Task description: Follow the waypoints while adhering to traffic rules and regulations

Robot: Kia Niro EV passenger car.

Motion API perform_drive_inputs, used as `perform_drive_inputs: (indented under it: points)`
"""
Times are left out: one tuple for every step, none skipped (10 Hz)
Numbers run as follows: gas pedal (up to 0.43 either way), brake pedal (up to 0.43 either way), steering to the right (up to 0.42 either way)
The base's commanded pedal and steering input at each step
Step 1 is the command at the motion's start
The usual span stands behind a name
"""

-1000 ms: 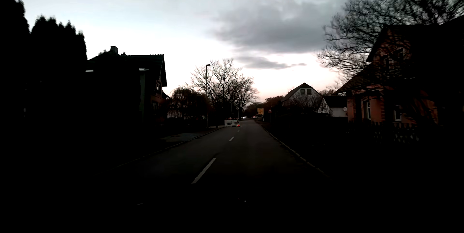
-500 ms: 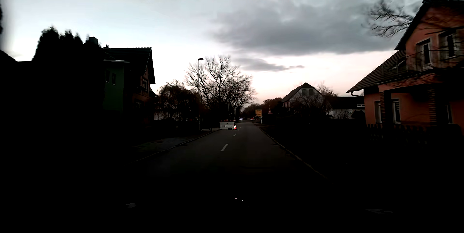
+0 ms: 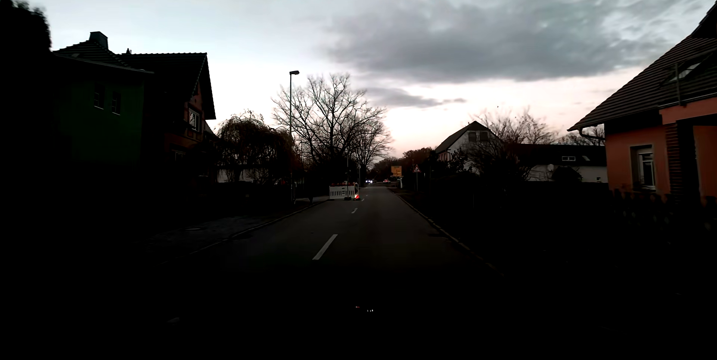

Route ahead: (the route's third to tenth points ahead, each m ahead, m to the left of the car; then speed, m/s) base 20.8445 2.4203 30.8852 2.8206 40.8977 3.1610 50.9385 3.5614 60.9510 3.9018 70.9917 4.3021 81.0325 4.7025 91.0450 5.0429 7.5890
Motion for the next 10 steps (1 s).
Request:
perform_drive_inputs:
  points:
    - [0.067, 0.000, 0.014]
    - [0.067, 0.000, 0.014]
    - [0.067, 0.000, 0.014]
    - [0.067, 0.000, 0.014]
    - [0.067, 0.000, 0.013]
    - [0.079, 0.000, 0.013]
    - [0.079, 0.000, 0.012]
    - [0.079, 0.000, 0.009]
    - [0.087, 0.000, 0.008]
    - [0.087, 0.000, 0.008]
